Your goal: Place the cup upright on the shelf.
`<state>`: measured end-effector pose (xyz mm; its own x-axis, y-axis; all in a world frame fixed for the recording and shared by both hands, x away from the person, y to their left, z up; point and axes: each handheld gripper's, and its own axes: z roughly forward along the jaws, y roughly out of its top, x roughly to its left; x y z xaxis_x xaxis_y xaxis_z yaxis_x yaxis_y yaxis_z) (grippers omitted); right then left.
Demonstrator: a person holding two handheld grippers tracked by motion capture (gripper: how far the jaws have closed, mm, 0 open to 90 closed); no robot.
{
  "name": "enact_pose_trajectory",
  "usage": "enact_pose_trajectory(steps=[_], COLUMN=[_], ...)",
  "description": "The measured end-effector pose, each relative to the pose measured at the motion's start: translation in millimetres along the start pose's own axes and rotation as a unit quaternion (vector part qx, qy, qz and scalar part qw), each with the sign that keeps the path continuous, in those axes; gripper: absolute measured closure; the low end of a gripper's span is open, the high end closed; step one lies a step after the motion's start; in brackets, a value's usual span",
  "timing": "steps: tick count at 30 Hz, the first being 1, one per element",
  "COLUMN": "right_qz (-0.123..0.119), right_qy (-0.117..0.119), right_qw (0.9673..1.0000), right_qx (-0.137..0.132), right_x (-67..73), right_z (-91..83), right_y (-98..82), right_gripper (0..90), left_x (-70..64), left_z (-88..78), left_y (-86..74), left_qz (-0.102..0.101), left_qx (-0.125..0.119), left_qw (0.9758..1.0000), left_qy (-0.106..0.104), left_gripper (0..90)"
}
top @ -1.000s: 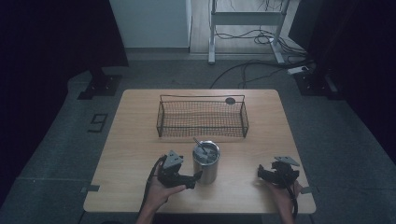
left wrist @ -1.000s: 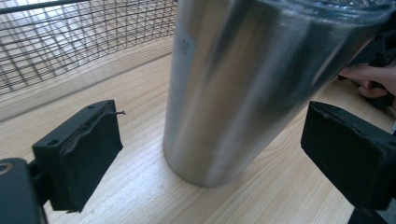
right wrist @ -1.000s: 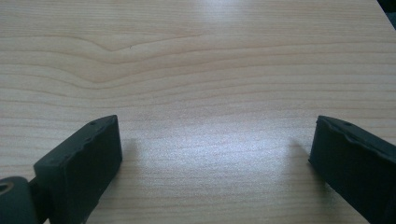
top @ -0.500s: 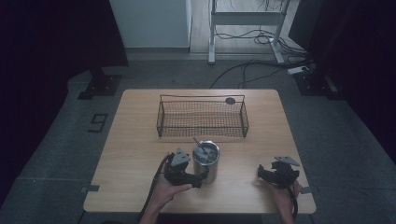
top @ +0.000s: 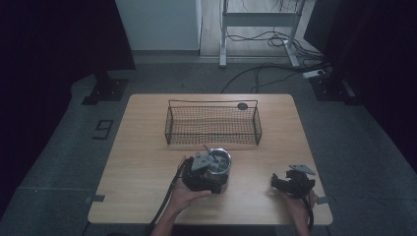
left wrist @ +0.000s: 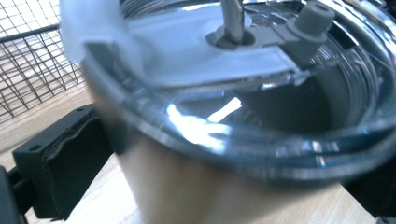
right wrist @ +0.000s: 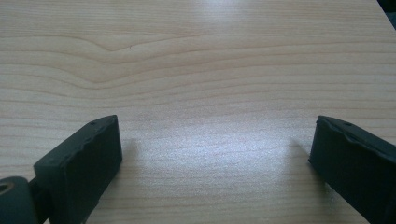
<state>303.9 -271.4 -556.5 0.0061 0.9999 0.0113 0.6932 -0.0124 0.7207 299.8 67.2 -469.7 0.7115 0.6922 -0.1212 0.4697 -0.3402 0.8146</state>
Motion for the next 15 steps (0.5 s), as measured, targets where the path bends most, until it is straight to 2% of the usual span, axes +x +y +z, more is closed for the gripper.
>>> enact_pose_trajectory(steps=[10, 15], right_qz=[0.0, 0.0], right_qy=[0.0, 0.0], right_qw=[1.0, 1.0], right_qx=[0.0, 0.0], right_x=[0.0, 0.0], right_z=[0.0, 0.0], right_y=[0.0, 0.0], right_gripper=[2.0, 2.0], left_x=[-2.6, -4.2], left_z=[13.2, 18.2], left_y=[5.8, 7.7], left_qz=[0.007, 0.013], left_qx=[-0.003, -0.011], left_qw=[0.9999, 0.9997], left_qy=[0.011, 0.016], left_gripper=[0.0, 0.0])
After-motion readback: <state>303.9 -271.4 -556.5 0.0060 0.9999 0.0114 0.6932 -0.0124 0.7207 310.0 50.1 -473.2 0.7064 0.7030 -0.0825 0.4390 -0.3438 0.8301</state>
